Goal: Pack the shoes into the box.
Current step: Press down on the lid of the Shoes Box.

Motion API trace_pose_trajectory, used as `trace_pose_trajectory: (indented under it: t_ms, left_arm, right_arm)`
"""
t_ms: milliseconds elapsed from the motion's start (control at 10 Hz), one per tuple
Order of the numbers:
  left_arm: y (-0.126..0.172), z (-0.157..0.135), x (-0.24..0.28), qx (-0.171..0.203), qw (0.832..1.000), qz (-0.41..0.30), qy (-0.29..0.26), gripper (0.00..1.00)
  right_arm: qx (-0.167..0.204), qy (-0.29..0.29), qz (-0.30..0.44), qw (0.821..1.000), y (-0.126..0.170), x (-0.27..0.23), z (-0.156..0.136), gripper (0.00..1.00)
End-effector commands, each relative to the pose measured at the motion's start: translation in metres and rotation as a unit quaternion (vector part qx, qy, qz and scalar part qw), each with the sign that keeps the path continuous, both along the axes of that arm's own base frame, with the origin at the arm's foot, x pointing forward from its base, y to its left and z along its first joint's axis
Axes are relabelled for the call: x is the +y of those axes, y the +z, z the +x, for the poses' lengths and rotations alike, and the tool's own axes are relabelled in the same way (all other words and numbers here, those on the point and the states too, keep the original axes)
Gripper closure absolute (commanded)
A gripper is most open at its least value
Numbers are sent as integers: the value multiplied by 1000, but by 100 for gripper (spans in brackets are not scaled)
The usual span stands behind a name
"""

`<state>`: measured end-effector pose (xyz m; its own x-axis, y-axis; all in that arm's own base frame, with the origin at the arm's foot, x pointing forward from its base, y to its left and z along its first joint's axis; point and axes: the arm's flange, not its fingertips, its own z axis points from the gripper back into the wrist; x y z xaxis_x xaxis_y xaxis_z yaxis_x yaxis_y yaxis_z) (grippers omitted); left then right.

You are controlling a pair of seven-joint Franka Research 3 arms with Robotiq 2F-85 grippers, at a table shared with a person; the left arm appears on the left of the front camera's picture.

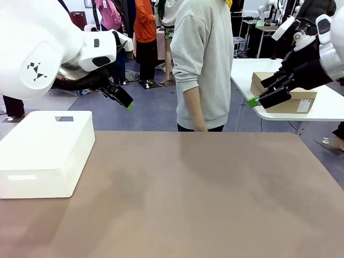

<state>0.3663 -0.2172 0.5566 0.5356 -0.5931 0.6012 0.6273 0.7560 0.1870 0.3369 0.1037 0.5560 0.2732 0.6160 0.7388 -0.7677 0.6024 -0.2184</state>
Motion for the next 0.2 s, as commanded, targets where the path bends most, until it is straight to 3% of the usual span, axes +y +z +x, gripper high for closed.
trace_pose_trajectory:
  t_ms: [0, 100]
  left_arm:
    - [1, 0, 2, 0, 1000, 3, 3, 0]
    - [1, 0, 2, 0, 1000, 3, 3, 0]
  right_arm:
    - [0, 1, 2, 1000, 1, -1, 0, 0]
    - [0, 1, 2, 1000, 1, -1, 0, 0]
